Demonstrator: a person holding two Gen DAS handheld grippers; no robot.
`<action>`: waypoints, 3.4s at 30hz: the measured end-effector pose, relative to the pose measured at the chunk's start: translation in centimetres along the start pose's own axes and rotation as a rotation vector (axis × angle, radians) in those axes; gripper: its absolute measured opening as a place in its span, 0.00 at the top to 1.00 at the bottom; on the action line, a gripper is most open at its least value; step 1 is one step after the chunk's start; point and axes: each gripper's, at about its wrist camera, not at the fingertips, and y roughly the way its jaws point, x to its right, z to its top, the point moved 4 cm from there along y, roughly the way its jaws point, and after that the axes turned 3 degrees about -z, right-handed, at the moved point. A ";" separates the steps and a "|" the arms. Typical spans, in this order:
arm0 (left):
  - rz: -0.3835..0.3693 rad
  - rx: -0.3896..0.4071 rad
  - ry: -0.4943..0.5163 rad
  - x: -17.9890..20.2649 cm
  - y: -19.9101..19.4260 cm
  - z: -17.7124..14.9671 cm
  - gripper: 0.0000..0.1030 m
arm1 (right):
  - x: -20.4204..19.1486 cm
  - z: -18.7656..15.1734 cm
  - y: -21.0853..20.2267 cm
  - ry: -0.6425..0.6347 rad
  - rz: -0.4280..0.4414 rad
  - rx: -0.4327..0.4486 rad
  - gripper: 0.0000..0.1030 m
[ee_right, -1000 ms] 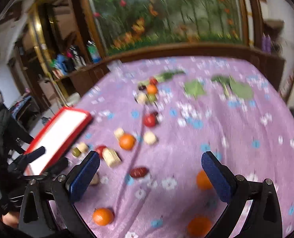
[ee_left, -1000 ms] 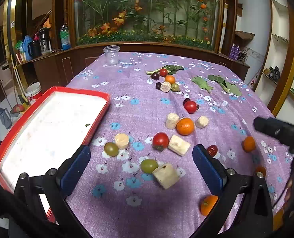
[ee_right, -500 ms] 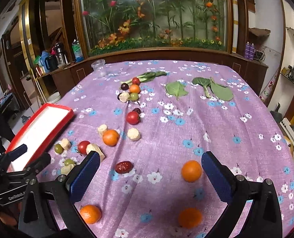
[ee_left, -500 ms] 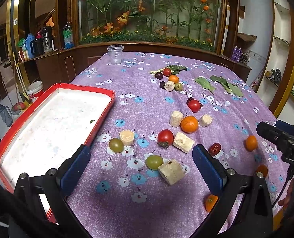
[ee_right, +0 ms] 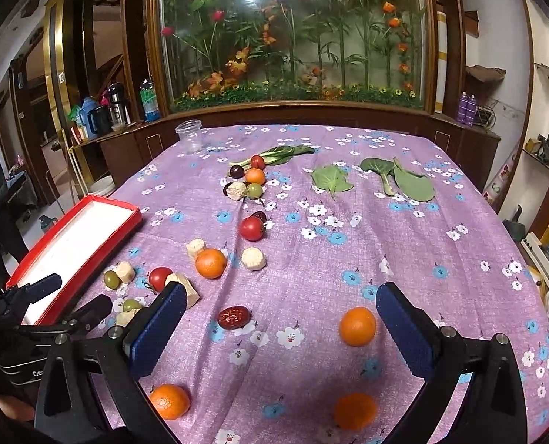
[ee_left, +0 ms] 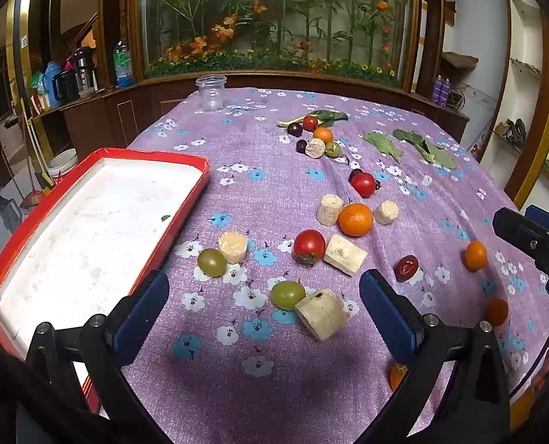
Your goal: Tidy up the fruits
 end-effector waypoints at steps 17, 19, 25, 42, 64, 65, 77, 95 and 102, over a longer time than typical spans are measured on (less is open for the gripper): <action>-0.072 -0.083 0.051 1.8 0.4 -3.0 0.00 | 0.6 -1.0 2.4 -0.023 0.022 -0.058 0.06; -0.104 -0.098 0.071 2.8 0.1 -3.8 0.00 | 0.3 -1.2 2.8 -0.031 0.051 -0.074 0.14; -0.199 -0.133 0.148 6.5 -0.7 -5.2 0.08 | -0.3 -2.0 4.3 -0.035 0.134 -0.140 0.35; -0.316 -0.173 0.202 9.7 0.0 -6.2 0.70 | -3.8 -3.5 9.1 -0.146 0.238 -0.269 0.63; -0.240 -0.085 0.099 3.0 -1.1 -1.5 0.70 | -7.2 -0.4 4.8 -0.178 0.358 -0.175 0.69; -0.229 -0.079 0.087 2.2 -1.2 -1.2 0.70 | -7.6 -0.1 4.7 -0.180 0.369 -0.173 0.69; -0.096 -0.075 -0.106 -8.9 0.1 2.0 0.70 | -17.1 4.1 6.6 -0.276 0.550 -0.202 0.69; -0.051 -0.157 -0.239 -14.5 4.8 1.6 0.70 | -28.4 6.6 17.4 -0.375 0.625 -0.317 0.69; -0.006 -0.223 -0.249 -15.0 5.9 1.7 0.70 | -29.8 5.6 19.4 -0.411 0.619 -0.337 0.69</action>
